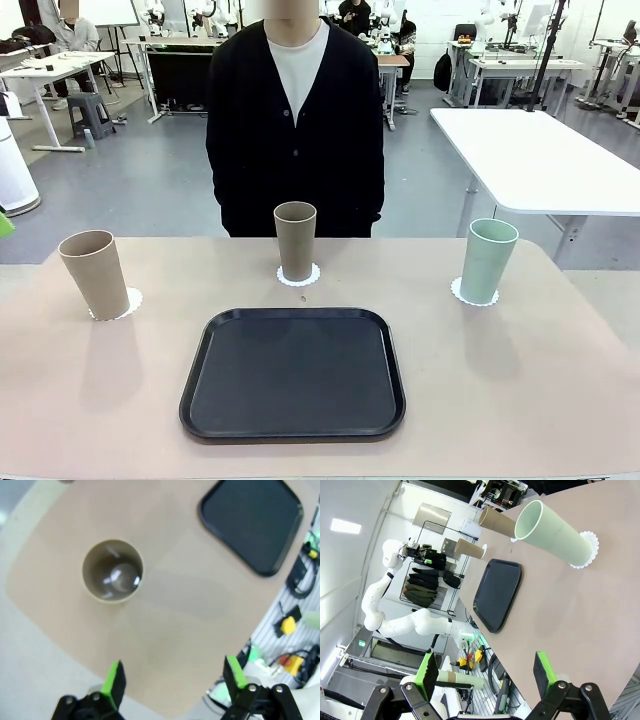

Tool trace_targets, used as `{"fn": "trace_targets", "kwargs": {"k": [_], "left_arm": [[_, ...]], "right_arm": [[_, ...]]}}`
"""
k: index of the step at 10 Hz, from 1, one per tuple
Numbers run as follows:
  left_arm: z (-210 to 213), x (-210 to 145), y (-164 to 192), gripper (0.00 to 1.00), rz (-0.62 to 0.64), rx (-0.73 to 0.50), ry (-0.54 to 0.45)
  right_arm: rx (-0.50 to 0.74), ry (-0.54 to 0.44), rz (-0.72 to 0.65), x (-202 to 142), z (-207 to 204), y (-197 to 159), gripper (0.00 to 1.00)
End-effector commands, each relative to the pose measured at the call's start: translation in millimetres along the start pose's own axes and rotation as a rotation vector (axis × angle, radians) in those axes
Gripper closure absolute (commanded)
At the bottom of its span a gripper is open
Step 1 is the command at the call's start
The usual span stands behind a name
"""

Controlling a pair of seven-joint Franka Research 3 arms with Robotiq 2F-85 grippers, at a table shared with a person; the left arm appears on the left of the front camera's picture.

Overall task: Place coasters on the table and set cups on them.
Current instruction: Take one Reusable plastic cup from the Flat Tray and place it on a coaster set by the human.

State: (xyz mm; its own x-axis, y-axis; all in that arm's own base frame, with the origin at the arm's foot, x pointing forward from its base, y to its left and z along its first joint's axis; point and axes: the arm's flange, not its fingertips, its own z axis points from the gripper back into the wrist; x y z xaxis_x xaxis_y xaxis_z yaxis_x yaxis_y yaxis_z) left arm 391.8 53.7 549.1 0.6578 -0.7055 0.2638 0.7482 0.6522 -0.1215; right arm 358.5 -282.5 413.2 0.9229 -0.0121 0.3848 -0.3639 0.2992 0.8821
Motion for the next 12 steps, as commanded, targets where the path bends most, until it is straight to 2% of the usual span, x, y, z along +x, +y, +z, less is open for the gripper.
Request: {"fn": "trace_targets", "kwargs": {"k": [1, 3, 4, 5, 6, 8, 9, 12], "left_arm": [[3, -1, 0, 0.00, -0.025, 0.005, 0.017], [0, 1, 0, 0.00, -0.002, -0.001, 0.000], [6, -13, -17, 0.00, 0.115, -0.145, -0.174], [11, -28, -22, 0.00, 0.200, -0.296, -0.265], [8, -48, -25, 0.00, 0.293, -0.427, -0.349], [0, -77, -6, 0.00, 0.429, -0.680, -0.447], [-10, -90, -1, 0.00, 0.469, -0.693, -0.471], [-42, -135, 46, 0.00, 0.594, -0.803, -0.564]], "right_arm": [[-0.007, 0.000, -0.008, 0, -2, 1, 0.00], [-0.007, 0.000, -0.008, 0, -2, 1, 0.00], [-0.007, 0.000, -0.008, 0, -2, 1, 0.00], [-0.007, 0.000, -0.008, 0, -2, 1, 0.00], [-0.007, 0.000, -0.008, 0, -2, 1, 0.00], [-0.007, 0.000, -0.008, 0, -2, 1, 0.00], [-0.007, 0.000, -0.008, 0, -2, 1, 0.00], [-0.007, 0.000, -0.008, 0, -2, 1, 0.00]]}}
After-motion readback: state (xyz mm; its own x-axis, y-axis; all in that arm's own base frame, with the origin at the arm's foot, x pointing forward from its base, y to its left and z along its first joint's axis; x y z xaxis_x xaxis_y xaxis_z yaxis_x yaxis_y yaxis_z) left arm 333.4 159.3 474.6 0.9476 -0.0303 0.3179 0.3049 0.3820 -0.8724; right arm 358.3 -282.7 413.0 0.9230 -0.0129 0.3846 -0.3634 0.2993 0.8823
